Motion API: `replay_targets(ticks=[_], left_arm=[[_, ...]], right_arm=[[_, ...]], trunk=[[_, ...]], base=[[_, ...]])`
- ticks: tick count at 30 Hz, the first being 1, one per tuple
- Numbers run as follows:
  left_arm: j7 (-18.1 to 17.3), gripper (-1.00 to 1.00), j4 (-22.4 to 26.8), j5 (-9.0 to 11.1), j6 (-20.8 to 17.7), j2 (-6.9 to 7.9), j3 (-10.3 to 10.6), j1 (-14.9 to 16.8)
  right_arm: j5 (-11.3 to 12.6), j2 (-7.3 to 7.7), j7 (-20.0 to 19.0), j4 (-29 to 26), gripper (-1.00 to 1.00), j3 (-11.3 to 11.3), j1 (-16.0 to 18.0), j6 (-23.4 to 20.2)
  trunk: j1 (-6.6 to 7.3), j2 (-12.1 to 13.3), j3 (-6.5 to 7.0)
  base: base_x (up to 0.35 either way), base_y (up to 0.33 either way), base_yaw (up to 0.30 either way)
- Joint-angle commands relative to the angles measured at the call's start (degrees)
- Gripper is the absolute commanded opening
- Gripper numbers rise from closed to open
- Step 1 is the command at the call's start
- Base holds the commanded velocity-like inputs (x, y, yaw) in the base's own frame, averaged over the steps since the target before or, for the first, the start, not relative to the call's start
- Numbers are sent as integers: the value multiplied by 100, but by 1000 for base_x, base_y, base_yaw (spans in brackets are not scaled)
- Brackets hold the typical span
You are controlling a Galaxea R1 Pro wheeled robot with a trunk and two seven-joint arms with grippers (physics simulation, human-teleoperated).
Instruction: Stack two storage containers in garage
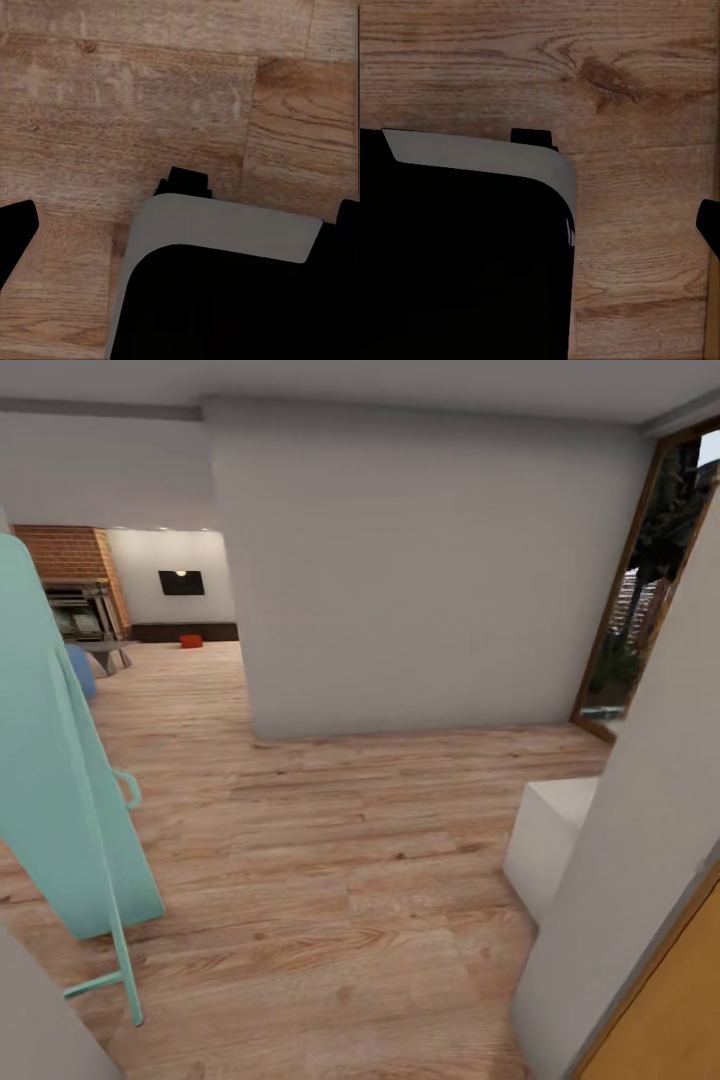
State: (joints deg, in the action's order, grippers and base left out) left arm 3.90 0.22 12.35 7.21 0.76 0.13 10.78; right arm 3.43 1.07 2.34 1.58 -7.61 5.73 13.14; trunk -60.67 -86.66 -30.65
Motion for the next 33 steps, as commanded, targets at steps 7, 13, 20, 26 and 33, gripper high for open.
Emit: replay_targets(ticks=[7,13,20,26,33], left_arm=[[5,100,-4,38,17,1,5,3],[5,100,-4,39,17,2,5,3],[5,100,-4,39,17,-1,5,3],[5,100,-4,36,17,-2,5,3],[5,100,-4,36,17,-6,5,3]], right_arm=[[35,-1,12,18,100,-48,7,31],[35,-1,12,18,100,-48,7,31],[35,-1,12,18,100,-48,7,31],[35,-1,12,18,100,-48,7,31],[35,-1,12,18,100,-48,7,31]], trunk=[[-3,-3,-6],[-3,-3,-6],[-3,-3,-6],[-3,-3,-6],[-3,-3,-6]], base=[[322,0,0],[322,0,0],[322,0,0],[322,0,0],[322,0,0]])
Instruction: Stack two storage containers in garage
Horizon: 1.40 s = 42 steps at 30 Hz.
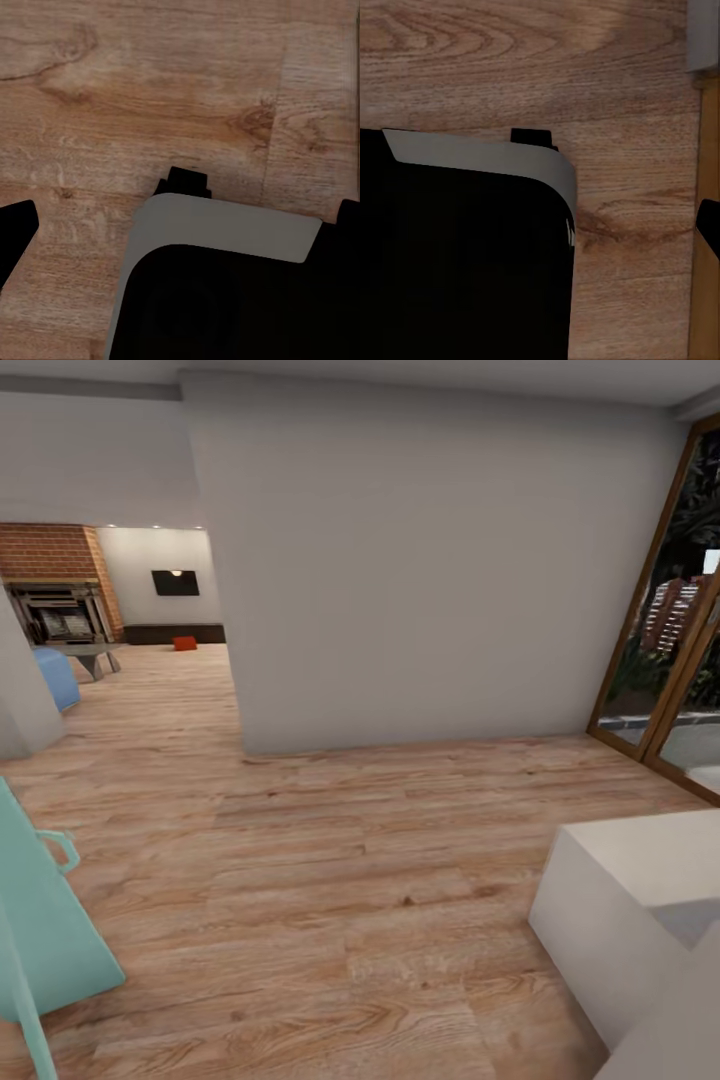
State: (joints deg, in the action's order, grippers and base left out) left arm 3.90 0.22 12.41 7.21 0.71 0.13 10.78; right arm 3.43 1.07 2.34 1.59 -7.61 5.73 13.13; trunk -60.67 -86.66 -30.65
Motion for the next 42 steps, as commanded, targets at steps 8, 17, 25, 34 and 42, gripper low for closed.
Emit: replay_targets(ticks=[8,17,25,34,42], left_arm=[[5,100,-4,40,18,-1,5,3],[5,100,-4,34,18,-1,5,3],[5,100,-4,34,18,-1,5,3],[5,100,-4,34,18,-1,5,3],[5,100,-4,34,18,-1,5,3]], right_arm=[[35,-1,12,17,100,-48,7,31],[41,-5,15,17,100,-38,7,28],[53,3,14,17,100,5,7,34],[24,-5,12,17,100,-14,7,50],[24,-2,12,17,100,-13,7,49]], trunk=[[-3,-3,-6],[-3,-3,-6],[-3,-3,-6],[-3,-3,-6],[-3,-3,-6]], base=[[322,0,0],[322,0,0],[322,0,0],[322,0,86],[322,0,261]])
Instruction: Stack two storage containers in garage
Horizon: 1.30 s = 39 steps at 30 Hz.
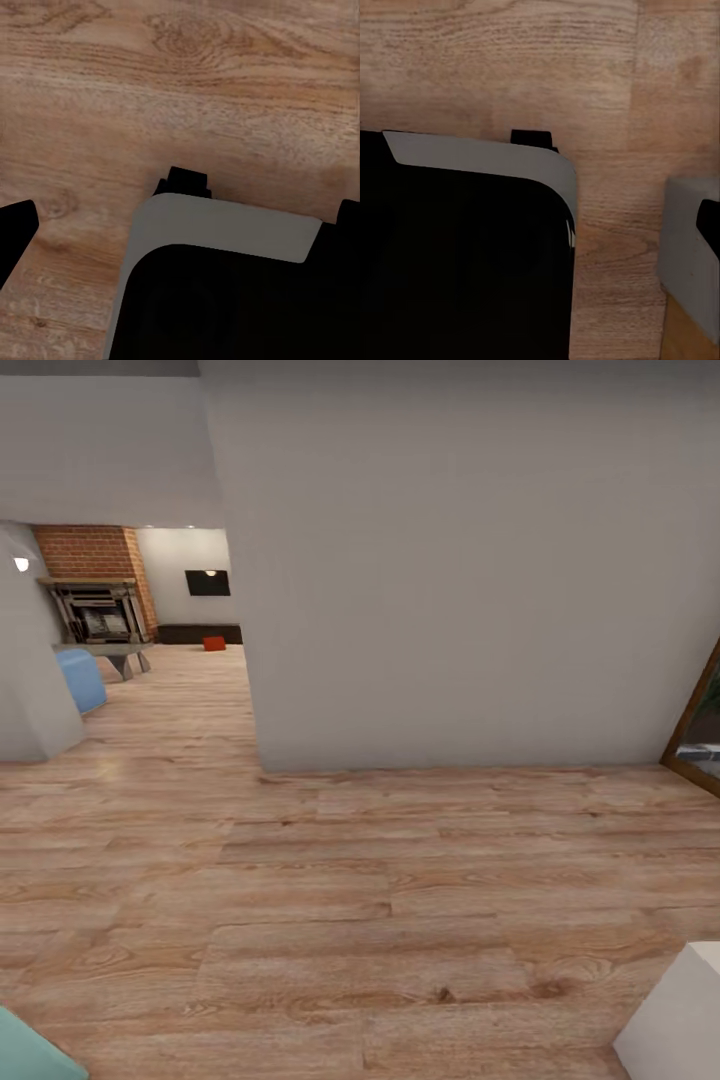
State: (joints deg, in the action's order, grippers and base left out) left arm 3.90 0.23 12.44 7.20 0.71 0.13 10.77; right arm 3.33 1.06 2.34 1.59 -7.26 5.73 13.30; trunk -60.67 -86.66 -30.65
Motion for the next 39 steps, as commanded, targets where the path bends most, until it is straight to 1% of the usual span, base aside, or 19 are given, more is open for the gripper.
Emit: replay_targets(ticks=[1,5,8,28,36,39], left_arm=[[5,100,-5,30,18,-1,5,4],[5,100,-5,30,18,-1,5,4],[5,100,-5,30,18,-1,5,4],[5,100,-5,30,18,-1,5,4],[5,100,-5,30,18,-1,5,4],[5,100,-5,30,18,-1,5,4]], right_arm=[[34,-1,12,17,100,-48,7,32],[46,-1,12,17,100,-47,7,32],[58,2,12,17,100,-47,7,32],[19,6,5,17,100,-56,7,38],[49,-40,19,17,100,-48,7,42],[46,-15,21,17,100,-47,7,49]], trunk=[[-3,-2,-6],[-3,-2,-6],[-3,-2,-6],[-3,-2,-6],[-3,-2,-6],[-3,-2,-6]], base=[[322,0,266],[322,0,251],[322,0,91],[322,0,6],[322,0,0],[322,0,45]])
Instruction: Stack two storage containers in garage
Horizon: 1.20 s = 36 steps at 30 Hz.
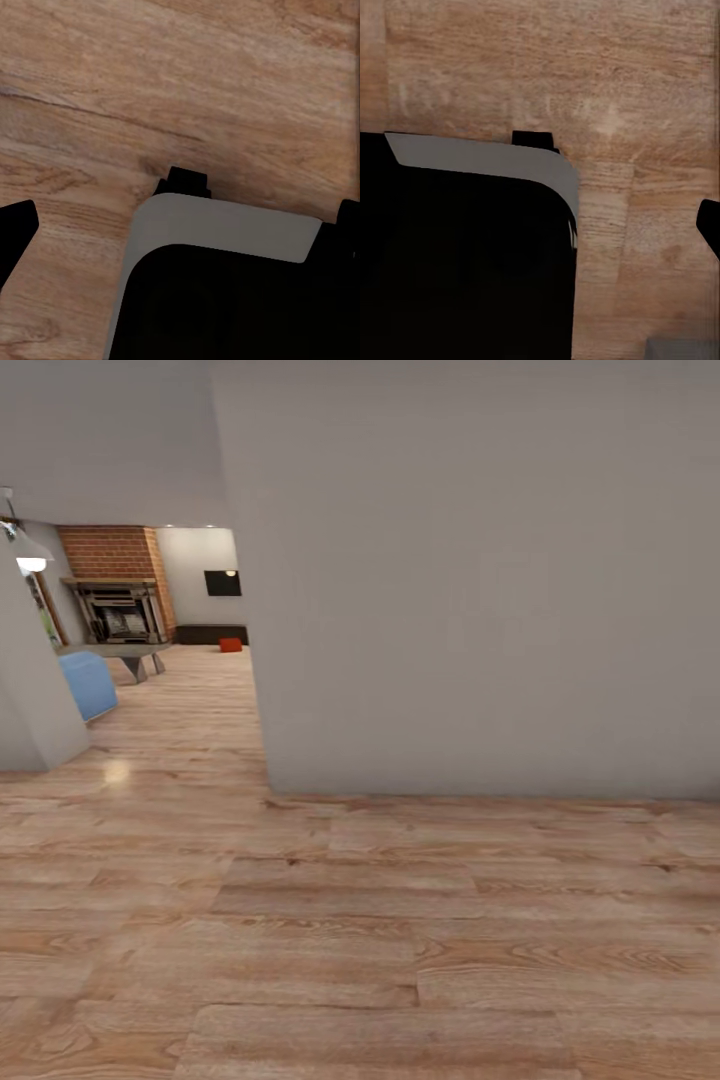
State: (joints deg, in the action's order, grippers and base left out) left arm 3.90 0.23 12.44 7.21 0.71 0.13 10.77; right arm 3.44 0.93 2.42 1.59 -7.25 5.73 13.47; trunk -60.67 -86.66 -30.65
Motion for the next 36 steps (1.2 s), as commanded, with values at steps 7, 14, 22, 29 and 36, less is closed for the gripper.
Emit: replay_targets(ticks=[7,14,22,29,36], left_arm=[[5,100,-5,31,20,-1,5,4],[5,100,-5,31,24,-1,5,4],[5,100,-5,31,25,-1,5,4],[5,100,-5,31,26,-1,5,4],[5,100,-5,31,27,-1,5,4]], right_arm=[[18,12,5,17,100,-49,7,33],[16,13,4,17,100,-49,7,31],[16,13,4,17,100,-49,7,25],[19,18,4,17,100,-49,7,24],[24,19,4,17,100,-49,7,24]], trunk=[[-3,-3,-6],[-3,-3,-6],[-3,-3,-6],[-3,-3,-6],[-3,-3,-6]], base=[[322,0,213],[322,0,260],[322,0,264],[322,0,264],[322,0,264]])
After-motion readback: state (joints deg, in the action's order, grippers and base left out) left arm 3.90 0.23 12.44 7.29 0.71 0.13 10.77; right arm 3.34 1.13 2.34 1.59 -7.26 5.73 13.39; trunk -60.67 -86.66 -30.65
